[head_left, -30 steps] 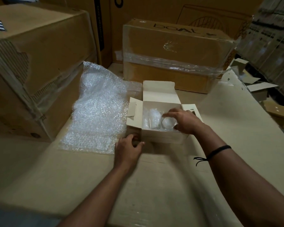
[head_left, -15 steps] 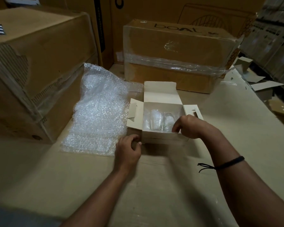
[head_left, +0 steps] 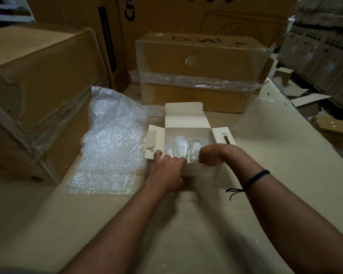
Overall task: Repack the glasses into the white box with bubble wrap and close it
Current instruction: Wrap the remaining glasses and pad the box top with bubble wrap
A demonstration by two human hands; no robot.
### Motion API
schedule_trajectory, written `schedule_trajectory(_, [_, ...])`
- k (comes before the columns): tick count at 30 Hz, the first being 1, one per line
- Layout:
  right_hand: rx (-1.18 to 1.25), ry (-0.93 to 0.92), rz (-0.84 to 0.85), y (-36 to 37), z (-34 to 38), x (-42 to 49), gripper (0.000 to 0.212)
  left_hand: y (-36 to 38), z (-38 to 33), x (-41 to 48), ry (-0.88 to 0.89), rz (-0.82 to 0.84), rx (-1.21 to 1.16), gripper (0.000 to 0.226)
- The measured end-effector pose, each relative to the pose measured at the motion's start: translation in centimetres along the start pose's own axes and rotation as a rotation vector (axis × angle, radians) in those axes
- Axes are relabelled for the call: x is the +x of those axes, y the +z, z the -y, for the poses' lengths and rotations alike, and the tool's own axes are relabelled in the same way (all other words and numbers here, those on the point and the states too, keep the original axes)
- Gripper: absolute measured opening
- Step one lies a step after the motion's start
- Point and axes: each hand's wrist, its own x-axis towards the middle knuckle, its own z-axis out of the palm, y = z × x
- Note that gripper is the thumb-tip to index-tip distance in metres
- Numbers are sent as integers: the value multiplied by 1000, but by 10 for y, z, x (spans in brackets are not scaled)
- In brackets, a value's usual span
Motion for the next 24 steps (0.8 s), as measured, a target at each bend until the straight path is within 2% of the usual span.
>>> schedule_trajectory(3, [32,14,-18,-3,1,-5,34,-7,1,0,-4,-19,-45,45])
schedule_trajectory(4, [84,26,-46,-2,2,-8,35,-4,4,-5,9,-90,-73,46])
schedule_trajectory(7, [210,50,-224,9,1,-19,41,9,18,-26,24,-449,-279,47])
schedule_trajectory(8, [244,86,-322,15,1,-24,42,13,27,-35,0,-549,-339,44])
schedule_trajectory(10, [379,172,-681,31,13,-34,40,24,49,-54,-114,-681,-392,41])
schedule_trajectory(12, [575,163,-1042,51,40,-42,32,37,76,-69,-268,-713,-405,42])
schedule_trajectory(13, [667,132,-1134,59,58,-44,27,43,90,-73,-338,-682,-397,43])
schedule_trajectory(16, [654,62,-1095,84,104,-31,19,57,125,-77,-494,-465,-330,43])
schedule_trajectory(18, [562,45,-1015,102,126,-10,21,59,142,-75,-515,-313,-284,50])
schedule_trajectory(20, [462,122,-924,117,144,7,25,61,154,-70,-514,-211,-252,55])
schedule_trajectory(22, [403,205,-888,128,156,17,21,59,161,-65,-514,-172,-239,44])
schedule_trajectory(24, [376,229,-924,135,162,19,14,54,166,-61,-511,-229,-251,21])
